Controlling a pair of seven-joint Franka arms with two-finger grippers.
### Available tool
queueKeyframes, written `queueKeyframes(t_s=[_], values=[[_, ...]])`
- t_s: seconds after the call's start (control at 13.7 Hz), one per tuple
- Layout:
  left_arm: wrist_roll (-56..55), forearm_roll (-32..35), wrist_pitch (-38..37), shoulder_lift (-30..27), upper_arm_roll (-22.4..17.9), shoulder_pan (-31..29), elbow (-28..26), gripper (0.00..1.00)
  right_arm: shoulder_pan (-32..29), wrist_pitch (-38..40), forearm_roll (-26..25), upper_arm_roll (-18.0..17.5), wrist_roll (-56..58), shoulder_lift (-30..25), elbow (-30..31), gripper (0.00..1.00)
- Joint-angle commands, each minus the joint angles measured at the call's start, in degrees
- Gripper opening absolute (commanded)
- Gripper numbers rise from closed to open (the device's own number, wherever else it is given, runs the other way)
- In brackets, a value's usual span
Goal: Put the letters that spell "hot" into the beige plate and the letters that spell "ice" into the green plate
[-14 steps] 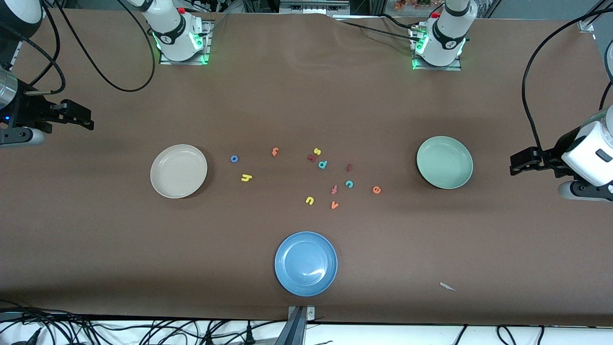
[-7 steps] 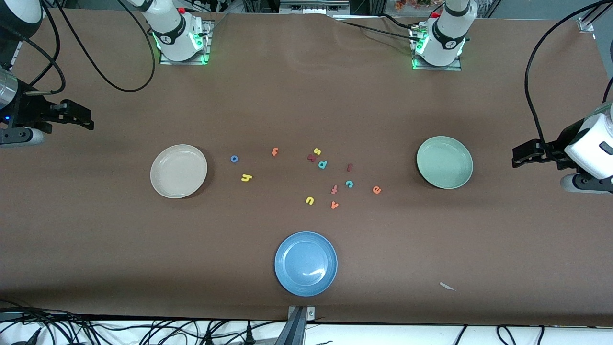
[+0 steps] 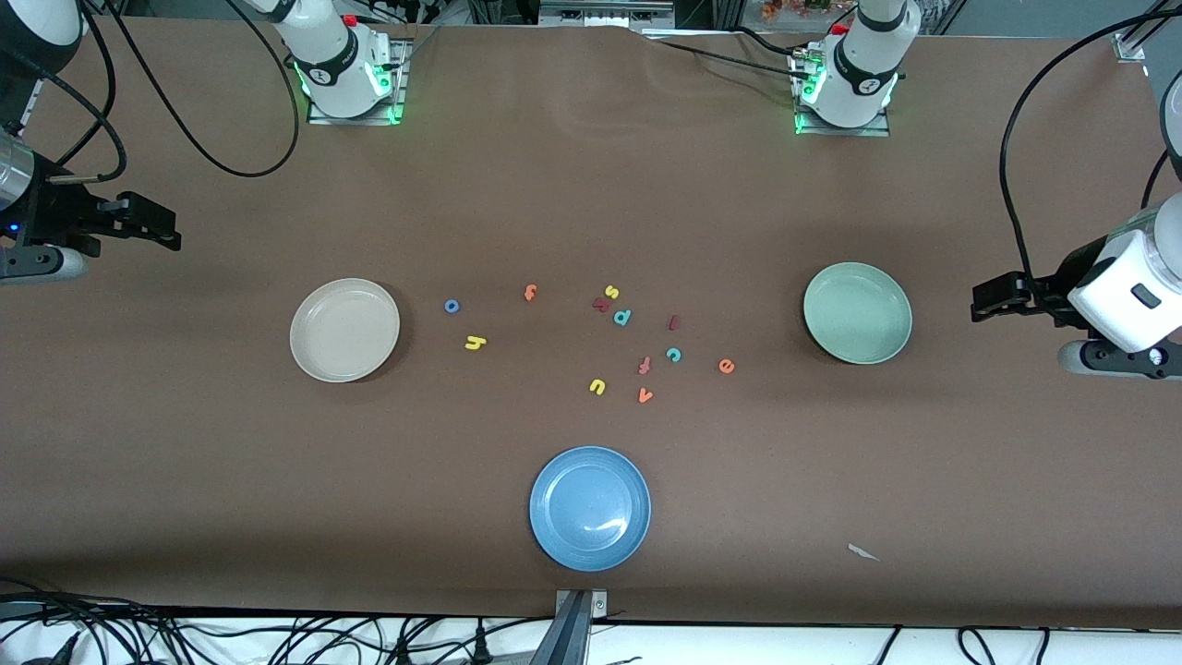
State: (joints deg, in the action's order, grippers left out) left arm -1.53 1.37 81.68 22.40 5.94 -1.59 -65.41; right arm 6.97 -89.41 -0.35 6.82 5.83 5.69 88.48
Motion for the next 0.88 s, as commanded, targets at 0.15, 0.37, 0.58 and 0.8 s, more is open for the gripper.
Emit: queueKeyframes(t_s=[0.15,0.37,0.58,0.8], values=[[1.26,-2.08,0.06,-0.43,0.04,-2.28,-2.18,1.00,-0.38,0.28,0.08,-0.14,-0.30,0.28,-0.68,1.00],[1.26,-1.99,0.06,-0.52,-0.05,-2.45,-2.53,0.99,-0.38,0.28,0.08,-0.14,-0.30,0.28,-0.68,1.00],[1.26,-2.16,-0.02,-0.60,0.03,-2.72,-2.62,0.99,-0.38,0.28,0.08,-0.06,-0.30,0.28,-0.59,1.00],[1.26,-2.16,-0.11,-0.78,0.04,-2.63,-3.58,0.99,-0.38,0.28,0.08,-0.06,-0.30,0.28,-0.68,1.00]])
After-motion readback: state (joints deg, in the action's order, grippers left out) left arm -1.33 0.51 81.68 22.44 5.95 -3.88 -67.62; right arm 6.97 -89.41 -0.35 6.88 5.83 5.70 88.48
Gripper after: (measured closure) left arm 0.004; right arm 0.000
